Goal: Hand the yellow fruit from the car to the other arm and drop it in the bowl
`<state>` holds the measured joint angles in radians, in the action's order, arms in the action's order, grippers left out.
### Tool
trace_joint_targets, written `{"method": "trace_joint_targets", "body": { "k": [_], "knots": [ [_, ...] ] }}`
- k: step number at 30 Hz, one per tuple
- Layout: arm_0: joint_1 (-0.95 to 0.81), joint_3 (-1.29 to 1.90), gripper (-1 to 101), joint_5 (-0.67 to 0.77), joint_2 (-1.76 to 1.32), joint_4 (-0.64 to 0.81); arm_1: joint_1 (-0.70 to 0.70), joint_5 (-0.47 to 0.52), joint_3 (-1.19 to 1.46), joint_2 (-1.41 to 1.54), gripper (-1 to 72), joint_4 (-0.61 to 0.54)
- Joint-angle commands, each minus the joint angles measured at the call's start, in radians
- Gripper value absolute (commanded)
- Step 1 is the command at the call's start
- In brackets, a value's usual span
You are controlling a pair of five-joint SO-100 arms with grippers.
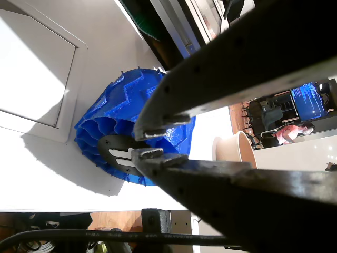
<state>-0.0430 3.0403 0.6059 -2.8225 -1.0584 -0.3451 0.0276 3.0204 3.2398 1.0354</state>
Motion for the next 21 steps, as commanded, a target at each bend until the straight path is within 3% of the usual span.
{"method": "trace_joint_targets", "body": {
  "k": [1, 21],
  "knots": [
    [0.000, -0.002, 0, 0.000, -0.005, -0.020, 0.041, -0.077, -0.008, 0.008, 2.5, -0.034],
    [-0.003, -0.018, 0, 0.000, 0.032, 0.029, 0.041, -0.077, -0.008, 0.008, 2.6, -0.034]
  ]
}}
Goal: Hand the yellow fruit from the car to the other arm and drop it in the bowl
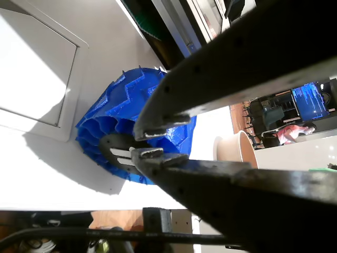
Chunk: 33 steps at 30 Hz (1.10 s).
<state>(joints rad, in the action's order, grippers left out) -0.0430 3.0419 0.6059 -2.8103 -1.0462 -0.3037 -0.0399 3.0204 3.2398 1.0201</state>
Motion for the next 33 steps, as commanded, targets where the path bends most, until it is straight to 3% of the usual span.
{"method": "trace_joint_targets", "body": {
  "k": [1, 10, 15, 24, 33],
  "knots": [
    [-0.003, -0.032, 0, 0.002, 0.009, 0.014, 0.000, -0.009, -0.008, 0.008, 2.6, -0.018],
    [0.008, -0.410, 2, 0.011, 0.052, -0.172, 0.000, -0.009, -0.008, 0.008, 2.6, -0.018],
    [0.008, -0.609, 5, 0.011, 0.130, -0.206, 0.000, -0.009, -0.008, 0.008, 2.6, -0.018],
    [0.011, -0.862, 3, -0.002, 0.428, -0.094, 0.000, -0.009, -0.008, 0.008, 2.7, -0.018],
    [0.186, -0.896, 15, -0.003, 0.575, 0.012, 0.000, -0.009, -0.008, 0.008, 2.7, -0.018]
  ]
}}
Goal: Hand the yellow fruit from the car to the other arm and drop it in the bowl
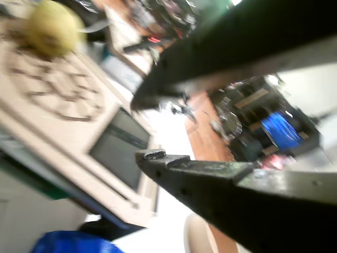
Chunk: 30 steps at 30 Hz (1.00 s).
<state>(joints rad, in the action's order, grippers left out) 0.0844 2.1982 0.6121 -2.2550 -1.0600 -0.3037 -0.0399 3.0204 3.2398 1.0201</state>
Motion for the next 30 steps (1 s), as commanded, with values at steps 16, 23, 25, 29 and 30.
{"method": "trace_joint_targets", "body": {
  "k": [16, 23, 25, 29, 30],
  "knots": [
    [0.327, -0.052, 4, -0.015, 0.009, 0.101, 0.000, -0.008, -0.008, 0.008, 2.8, -0.018],
    [0.313, -0.063, 13, -0.143, 0.118, 0.264, 0.000, -0.008, -0.008, 0.008, 2.8, -0.018],
    [0.311, -0.117, 14, -0.164, 0.198, 0.261, 0.000, -0.008, -0.008, 0.008, 2.8, -0.018],
    [0.301, -0.311, 13, -0.172, 0.356, 0.137, 0.000, -0.008, -0.008, 0.008, 2.8, -0.018],
    [0.295, -0.359, 12, -0.173, 0.379, 0.109, 0.000, -0.008, -0.008, 0.008, 2.8, -0.018]
  ]
}}
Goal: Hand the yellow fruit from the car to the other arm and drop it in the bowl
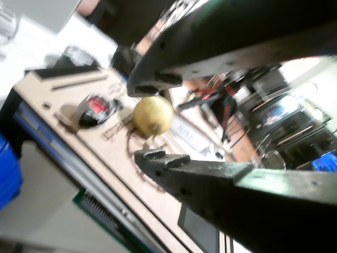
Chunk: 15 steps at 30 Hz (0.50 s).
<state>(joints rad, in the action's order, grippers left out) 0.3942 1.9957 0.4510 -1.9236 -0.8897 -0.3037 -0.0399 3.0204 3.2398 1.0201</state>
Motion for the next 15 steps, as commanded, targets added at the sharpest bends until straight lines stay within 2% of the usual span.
{"method": "trace_joint_targets", "body": {
  "k": [1, 15],
  "knots": [
    [-0.021, -0.199, 12, -0.012, 0.067, -0.081, 0.000, -0.008, -0.008, 0.008, 2.8, -0.018],
    [-0.169, -0.604, 16, -0.012, 0.411, -0.147, 0.000, -0.008, -0.008, 0.008, 2.8, -0.018]
  ]
}}
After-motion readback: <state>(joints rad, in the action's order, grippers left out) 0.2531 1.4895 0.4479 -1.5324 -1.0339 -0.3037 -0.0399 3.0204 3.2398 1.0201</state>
